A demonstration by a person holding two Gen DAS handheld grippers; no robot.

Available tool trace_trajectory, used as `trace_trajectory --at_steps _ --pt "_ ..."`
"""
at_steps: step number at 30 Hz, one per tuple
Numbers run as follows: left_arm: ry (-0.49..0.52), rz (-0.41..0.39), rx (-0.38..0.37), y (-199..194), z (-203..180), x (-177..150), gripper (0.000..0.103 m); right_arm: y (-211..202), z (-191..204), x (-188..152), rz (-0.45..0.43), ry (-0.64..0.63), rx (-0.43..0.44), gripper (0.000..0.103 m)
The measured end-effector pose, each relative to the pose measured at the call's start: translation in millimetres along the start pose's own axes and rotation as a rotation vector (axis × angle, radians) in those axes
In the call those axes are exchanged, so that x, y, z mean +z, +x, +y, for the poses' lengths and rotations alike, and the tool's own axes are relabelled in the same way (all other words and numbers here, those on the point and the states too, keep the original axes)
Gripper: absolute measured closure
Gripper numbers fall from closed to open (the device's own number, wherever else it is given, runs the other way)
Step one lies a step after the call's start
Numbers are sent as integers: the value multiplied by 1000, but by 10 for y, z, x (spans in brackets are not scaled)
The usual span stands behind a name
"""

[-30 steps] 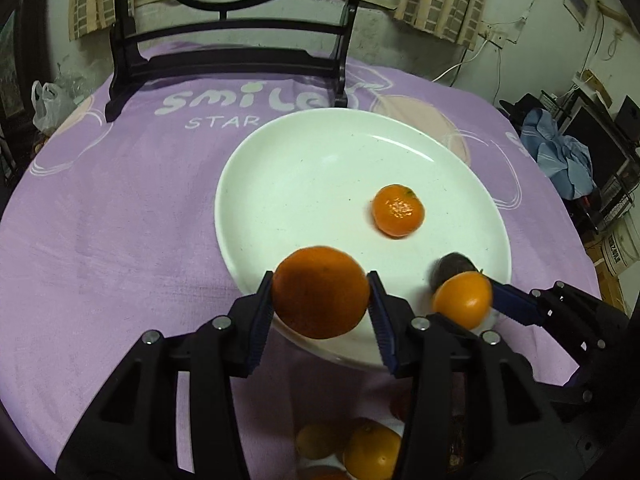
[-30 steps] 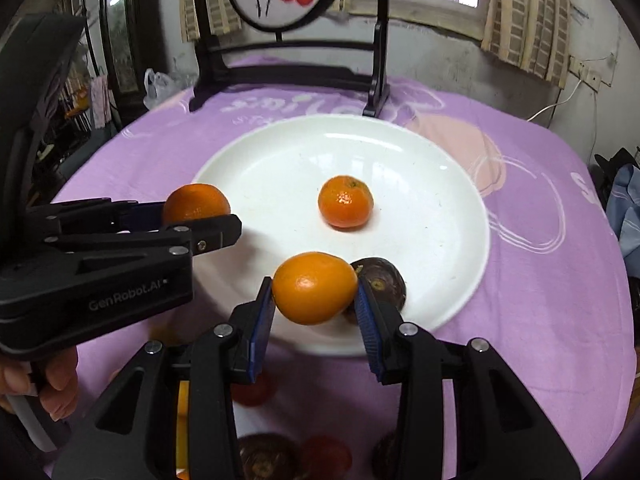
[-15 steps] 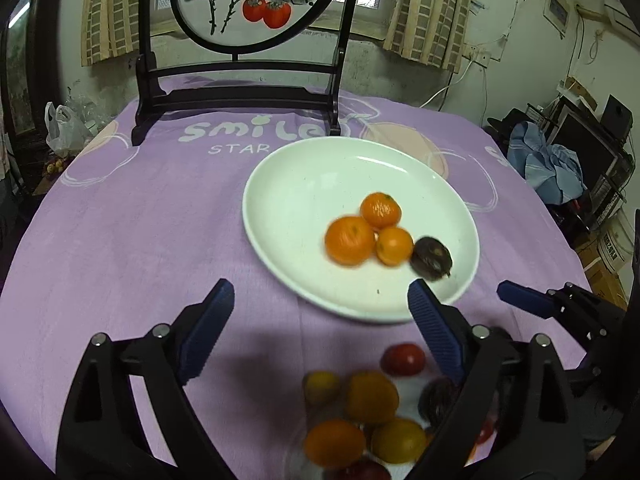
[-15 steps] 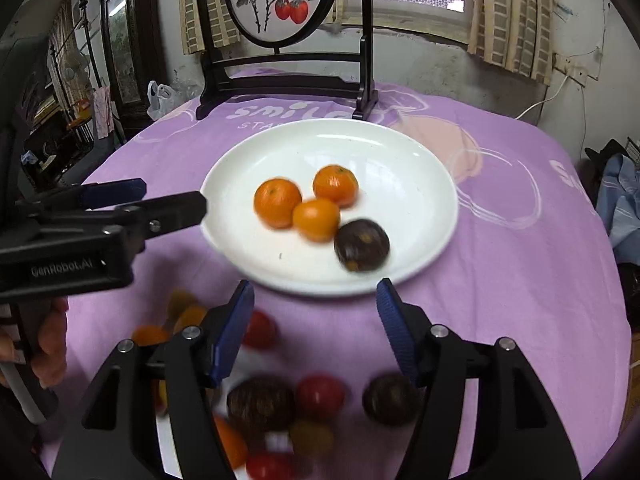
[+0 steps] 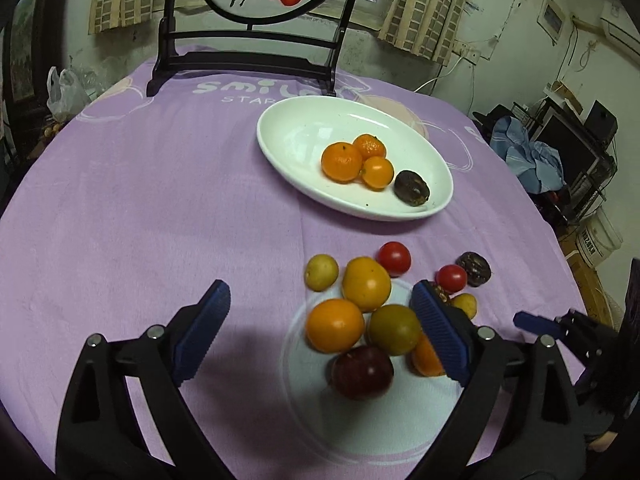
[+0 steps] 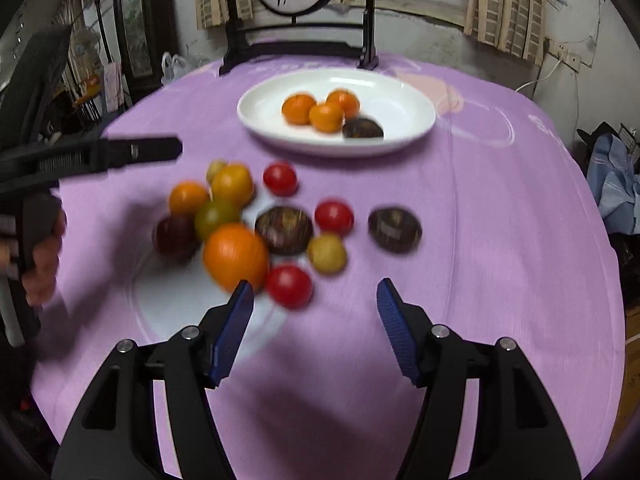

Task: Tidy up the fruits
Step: 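Grasp a dark red plum with the left tool while the right tool grasps a red tomato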

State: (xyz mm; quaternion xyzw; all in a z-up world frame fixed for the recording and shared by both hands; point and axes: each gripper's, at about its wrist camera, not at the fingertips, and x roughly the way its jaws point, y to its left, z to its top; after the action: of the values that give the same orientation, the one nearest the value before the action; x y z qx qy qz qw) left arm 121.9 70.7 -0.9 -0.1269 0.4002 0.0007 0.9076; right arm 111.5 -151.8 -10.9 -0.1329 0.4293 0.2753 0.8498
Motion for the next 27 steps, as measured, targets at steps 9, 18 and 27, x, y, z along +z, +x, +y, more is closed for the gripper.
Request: trace_trajectory --at_steps 9,18,27 --pt "-4 8 15 59 120 -156 9 270 174 -36 54 -53 -61 42" --pt "44 41 3 131 73 -244 9 416 141 117 21 -24 -28 65" --pt "124 40 4 -2 -84 -426 9 237 -13 58 -29 43 75 71"
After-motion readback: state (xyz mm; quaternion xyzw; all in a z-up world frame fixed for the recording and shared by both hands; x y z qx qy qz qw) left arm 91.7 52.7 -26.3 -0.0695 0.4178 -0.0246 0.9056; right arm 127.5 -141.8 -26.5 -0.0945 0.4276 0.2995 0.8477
